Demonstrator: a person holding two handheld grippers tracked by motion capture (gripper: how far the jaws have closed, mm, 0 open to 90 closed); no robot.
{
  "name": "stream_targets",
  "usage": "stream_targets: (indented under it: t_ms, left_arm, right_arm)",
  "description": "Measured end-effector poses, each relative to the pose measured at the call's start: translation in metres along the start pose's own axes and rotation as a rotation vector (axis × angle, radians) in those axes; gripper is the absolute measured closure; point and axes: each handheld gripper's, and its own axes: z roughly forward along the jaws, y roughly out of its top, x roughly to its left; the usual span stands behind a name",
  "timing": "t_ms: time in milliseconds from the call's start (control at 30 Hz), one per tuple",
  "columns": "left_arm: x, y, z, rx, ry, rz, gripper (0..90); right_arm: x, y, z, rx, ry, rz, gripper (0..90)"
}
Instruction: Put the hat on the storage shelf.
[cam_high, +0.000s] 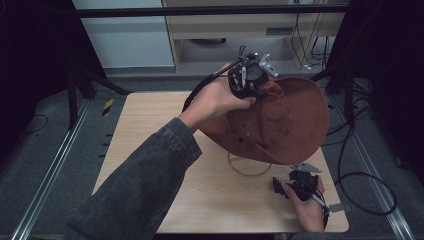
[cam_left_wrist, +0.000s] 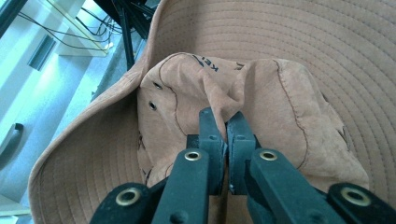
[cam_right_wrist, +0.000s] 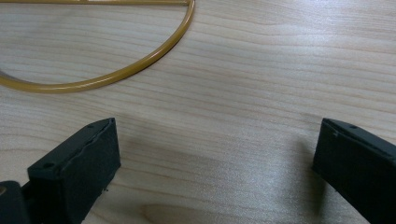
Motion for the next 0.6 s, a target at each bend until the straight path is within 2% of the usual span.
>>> stream_targets:
  t_ms: [367, 600]
  left_arm:
    - [0.001, -0.004, 0.008, 0.002, -0.008, -0.016, 87.3]
    - [-0.003, -0.004, 0.014, 0.015, -0.017, -0.004, 86.8]
  right_arm:
    - [0.000, 0.000, 0.000, 0.000, 0.000, -0.001, 0.6]
    - [0.000, 0.000, 0.000, 0.000, 0.000, -0.001, 0.7]
